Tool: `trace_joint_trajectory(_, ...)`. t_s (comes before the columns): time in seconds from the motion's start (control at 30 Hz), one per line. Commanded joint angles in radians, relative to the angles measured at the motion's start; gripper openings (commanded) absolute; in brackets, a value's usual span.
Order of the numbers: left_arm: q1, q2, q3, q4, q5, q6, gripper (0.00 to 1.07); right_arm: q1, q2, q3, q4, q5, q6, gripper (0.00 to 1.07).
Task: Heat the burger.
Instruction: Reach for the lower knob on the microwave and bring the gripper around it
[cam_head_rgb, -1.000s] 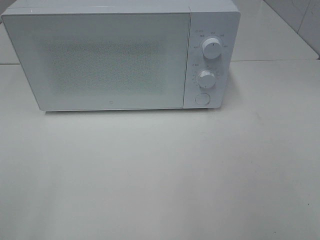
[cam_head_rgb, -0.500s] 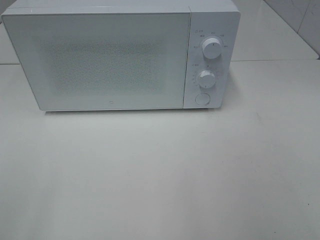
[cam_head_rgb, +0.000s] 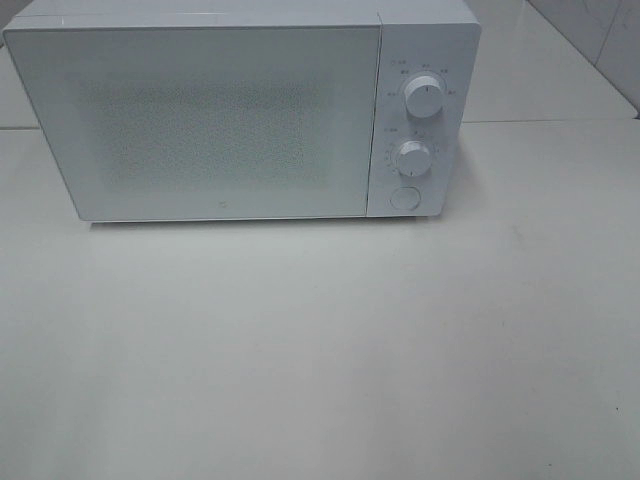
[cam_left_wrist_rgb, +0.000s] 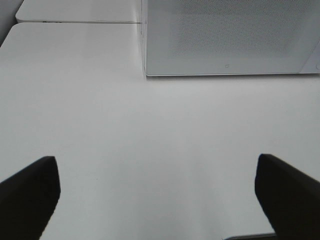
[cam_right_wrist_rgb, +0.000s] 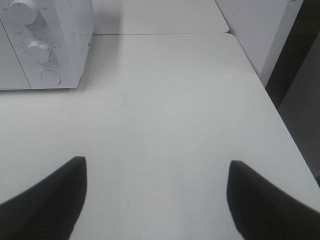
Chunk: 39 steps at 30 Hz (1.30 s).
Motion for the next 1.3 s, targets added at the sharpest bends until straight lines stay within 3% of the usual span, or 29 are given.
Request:
trace_joint_trajectory(0.03,0.002,-0.019,0.001,0.002,-0.012,-0.003,0.98,-0.005,-0.024,-0.008,-0.002,-0.019,0.002,0.73)
trace_joint_trajectory(0.3,0.002,-0.019,0.001,0.002,-0.012,-0.003,0.98,-0.005,0.042,-0.029,0.000,-0.077,0.002,0.73)
trace_joint_trajectory(0.6,0.002,-0.019,0.001,0.003,-0.012,-0.003,0.98,-0.004,0.190,-0.025,0.005,-0.282,0.005,0.73)
trace_joint_trajectory(1.3,0.002,-0.019,0.001,0.003,-0.012,-0.003,0.98,-0.002,0.575,0.081,0.002,-0.798,0.005,0.73)
